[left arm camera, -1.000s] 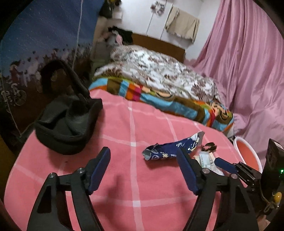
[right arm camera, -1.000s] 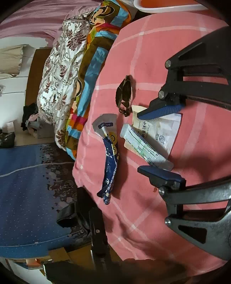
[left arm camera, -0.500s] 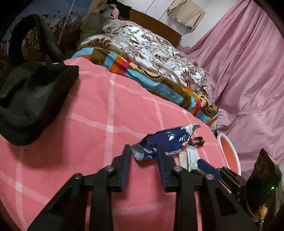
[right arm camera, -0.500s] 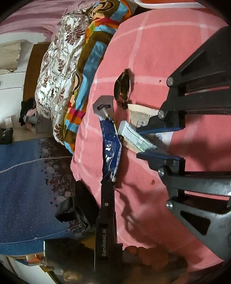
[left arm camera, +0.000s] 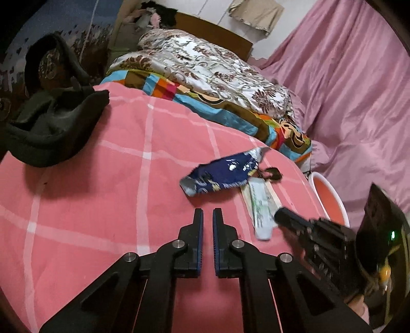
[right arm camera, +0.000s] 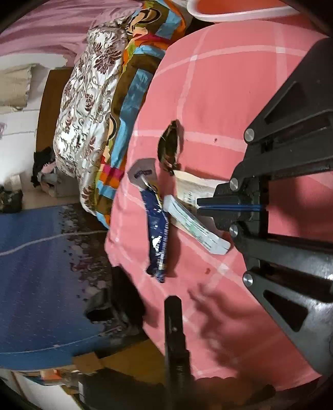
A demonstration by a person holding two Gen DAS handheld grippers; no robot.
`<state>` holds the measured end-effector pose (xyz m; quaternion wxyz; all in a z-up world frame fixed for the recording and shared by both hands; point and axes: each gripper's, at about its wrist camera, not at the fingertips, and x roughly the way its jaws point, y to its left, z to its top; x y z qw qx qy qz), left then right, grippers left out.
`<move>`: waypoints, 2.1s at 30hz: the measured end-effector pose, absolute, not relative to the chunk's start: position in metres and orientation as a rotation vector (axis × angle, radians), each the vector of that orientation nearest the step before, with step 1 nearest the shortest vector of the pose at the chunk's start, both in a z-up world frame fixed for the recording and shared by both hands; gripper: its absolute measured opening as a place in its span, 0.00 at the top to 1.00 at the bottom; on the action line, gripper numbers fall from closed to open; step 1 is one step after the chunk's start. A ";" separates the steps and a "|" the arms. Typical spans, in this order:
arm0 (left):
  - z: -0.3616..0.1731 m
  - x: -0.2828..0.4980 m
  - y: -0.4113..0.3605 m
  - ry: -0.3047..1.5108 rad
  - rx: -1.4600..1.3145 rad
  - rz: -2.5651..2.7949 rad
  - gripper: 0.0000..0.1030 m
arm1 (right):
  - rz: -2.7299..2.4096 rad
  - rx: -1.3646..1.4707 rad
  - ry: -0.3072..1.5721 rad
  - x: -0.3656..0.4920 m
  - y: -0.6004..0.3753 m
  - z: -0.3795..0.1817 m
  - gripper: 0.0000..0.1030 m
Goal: Collect trash
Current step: 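Grasp the white tube with the right gripper while the left gripper grasps the blue wrapper, then carry the blue wrapper and white tube over the orange bucket with both grippers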
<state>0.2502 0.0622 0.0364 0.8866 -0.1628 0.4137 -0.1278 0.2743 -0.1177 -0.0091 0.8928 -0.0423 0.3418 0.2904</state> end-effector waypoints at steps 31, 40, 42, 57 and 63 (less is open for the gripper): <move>0.026 0.317 0.077 0.862 -0.295 -0.340 0.71 | 0.598 -0.160 0.701 0.268 -0.096 -0.012 0.87; 0.020 0.306 0.038 0.933 -0.127 -0.417 0.70 | 0.548 -0.112 0.679 0.265 -0.133 -0.002 0.88; 0.019 0.305 0.032 0.941 -0.100 -0.420 0.60 | 0.546 -0.096 0.673 0.265 -0.141 0.000 0.88; 0.012 0.300 0.013 0.936 -0.051 -0.319 0.87 | 0.554 -0.051 0.604 0.248 -0.164 0.011 0.88; 0.019 0.285 0.013 0.888 -0.072 -0.288 0.92 | 0.558 -0.024 0.531 0.236 -0.178 0.019 0.88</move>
